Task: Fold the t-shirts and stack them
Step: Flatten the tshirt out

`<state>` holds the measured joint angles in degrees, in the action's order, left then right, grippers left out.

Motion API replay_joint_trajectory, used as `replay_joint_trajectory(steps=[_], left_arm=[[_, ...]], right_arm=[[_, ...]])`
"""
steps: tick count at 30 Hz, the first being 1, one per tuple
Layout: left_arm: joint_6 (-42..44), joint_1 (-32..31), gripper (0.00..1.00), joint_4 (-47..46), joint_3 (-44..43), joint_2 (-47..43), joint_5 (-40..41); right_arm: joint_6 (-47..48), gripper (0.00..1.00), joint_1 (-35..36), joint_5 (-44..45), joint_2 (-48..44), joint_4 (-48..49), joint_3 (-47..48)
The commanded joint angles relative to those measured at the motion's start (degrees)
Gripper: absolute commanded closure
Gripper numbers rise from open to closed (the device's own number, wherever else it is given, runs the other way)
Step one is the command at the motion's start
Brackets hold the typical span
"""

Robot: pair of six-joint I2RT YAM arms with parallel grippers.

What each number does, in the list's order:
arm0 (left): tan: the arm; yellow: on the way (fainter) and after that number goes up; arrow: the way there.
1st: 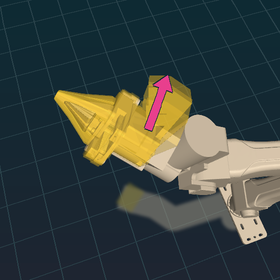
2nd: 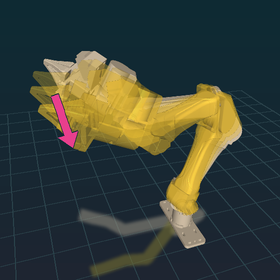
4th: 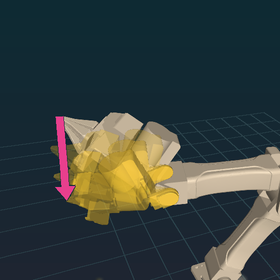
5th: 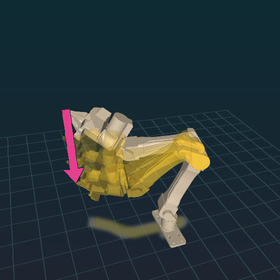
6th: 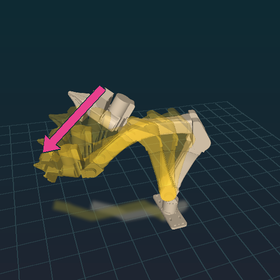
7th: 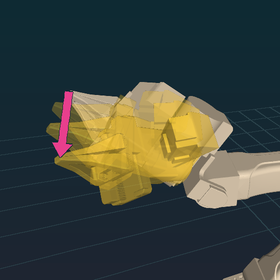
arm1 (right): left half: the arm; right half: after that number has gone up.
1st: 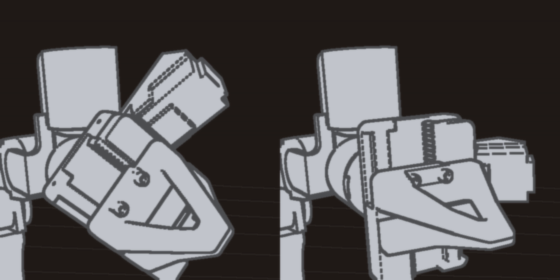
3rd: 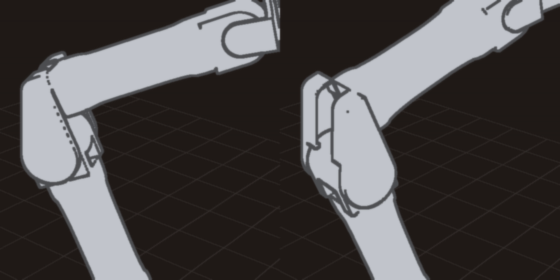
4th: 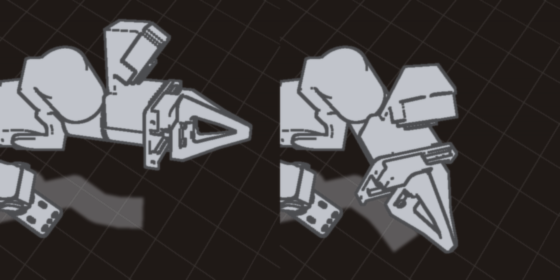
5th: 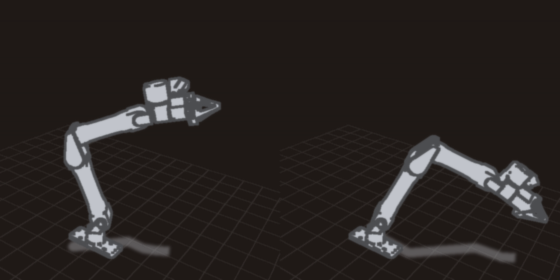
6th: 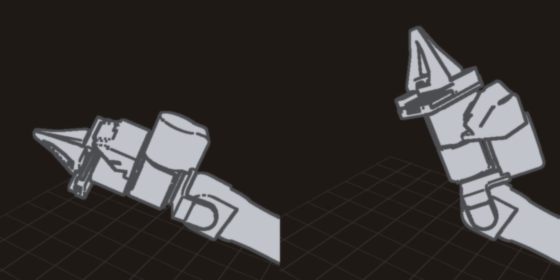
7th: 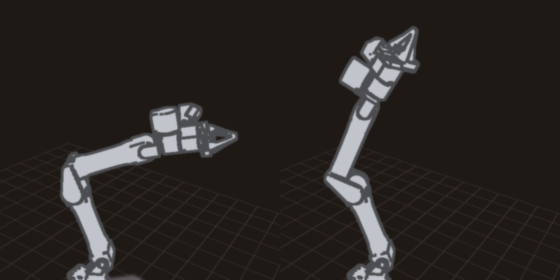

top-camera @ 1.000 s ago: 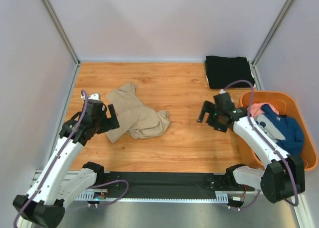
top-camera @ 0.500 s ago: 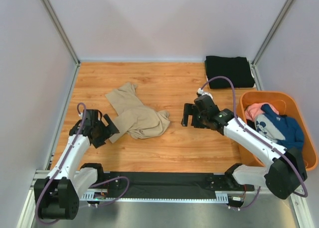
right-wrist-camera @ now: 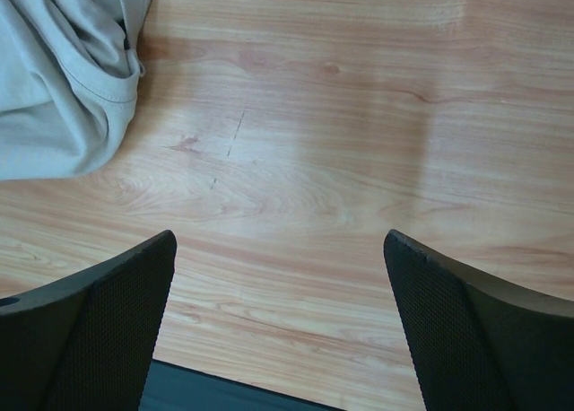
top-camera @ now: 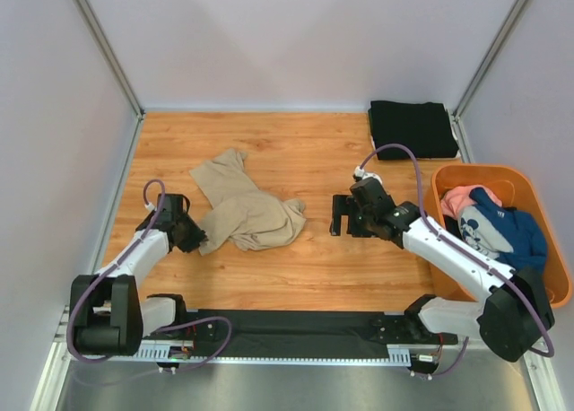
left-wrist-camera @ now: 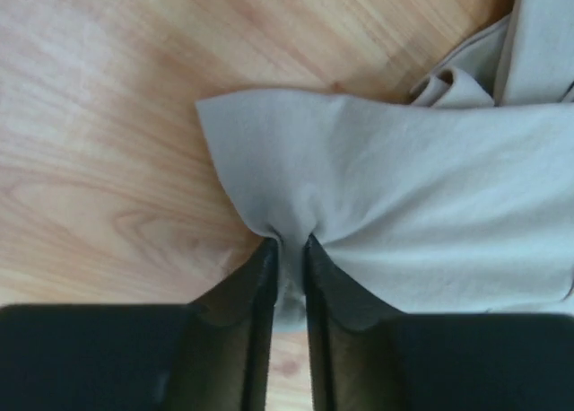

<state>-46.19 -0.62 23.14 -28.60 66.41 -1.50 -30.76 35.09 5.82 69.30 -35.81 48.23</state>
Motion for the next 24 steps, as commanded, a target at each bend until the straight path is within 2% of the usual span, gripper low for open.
replay_joint_trajectory(steps=[1,2,5,8,11,14,16,17,18,19,20,21,24], left_arm=[[0.8,0.2,0.80,-6.3,-1.9,2.5,-0.4],[1.1,0.1,1.00,-6.3,-2.7,2.6,-1.1],[1.0,-3.8,1.00,-4.2,-6.0,-0.7,-1.1],[-0.2,-12.7,1.00,1.2,-10.3,-6.4,3.4],[-0.6,-26.0,1.00,5.3,-15.2,-9.5,6.9],[3.1,-36.0,1.00,10.5,-22.9,-6.1,7.8],[7.1,-39.4,1.00,11.8,-27.2,-2.0,5.2],[8.5,-40.8,0.96,12.3,-28.0,-0.9,3.8],[10.1,-42.9,0.82,12.8,-28.5,0.0,1.2],[10.8,-43.5,0.63,13.3,-29.0,0.6,0.5],[11.5,-43.8,0.22,13.9,-28.8,0.2,0.7],[11.6,-43.8,0.03,14.1,-27.7,-0.7,1.4],[12.2,-43.6,0.00,16.6,-27.3,-5.9,10.5]], right_arm=[[1.4,0.00,0.2,2.3,-2.3,0.6,-0.5],[1.4,0.00,0.2,3.1,-2.8,0.3,-0.4],[1.5,0.00,0.1,6.9,-3.7,-1.5,-0.1],[1.1,0.00,-1.2,10.0,-5.8,-4.3,1.2],[0.4,0.00,-2.8,12.1,-9.1,-6.5,2.0],[-0.4,0.00,-4.0,14.2,-12.8,-7.4,2.1],[-0.9,0.00,-4.4,15.9,-14.1,-8.3,2.0],[-1.1,0.00,-4.8,16.2,-15.1,-8.7,2.0],[-1.2,0.00,-4.9,16.5,-15.5,-9.3,2.0],[-1.4,0.00,-5.0,16.8,-15.9,-9.5,1.7],[-1.4,0.00,-5.0,16.7,-16.1,-10.0,1.5],[-1.7,0.00,-5.0,16.2,-16.0,-10.1,1.3],[-1.1,0.00,-5.0,10.2,-15.9,-8.3,0.7]])
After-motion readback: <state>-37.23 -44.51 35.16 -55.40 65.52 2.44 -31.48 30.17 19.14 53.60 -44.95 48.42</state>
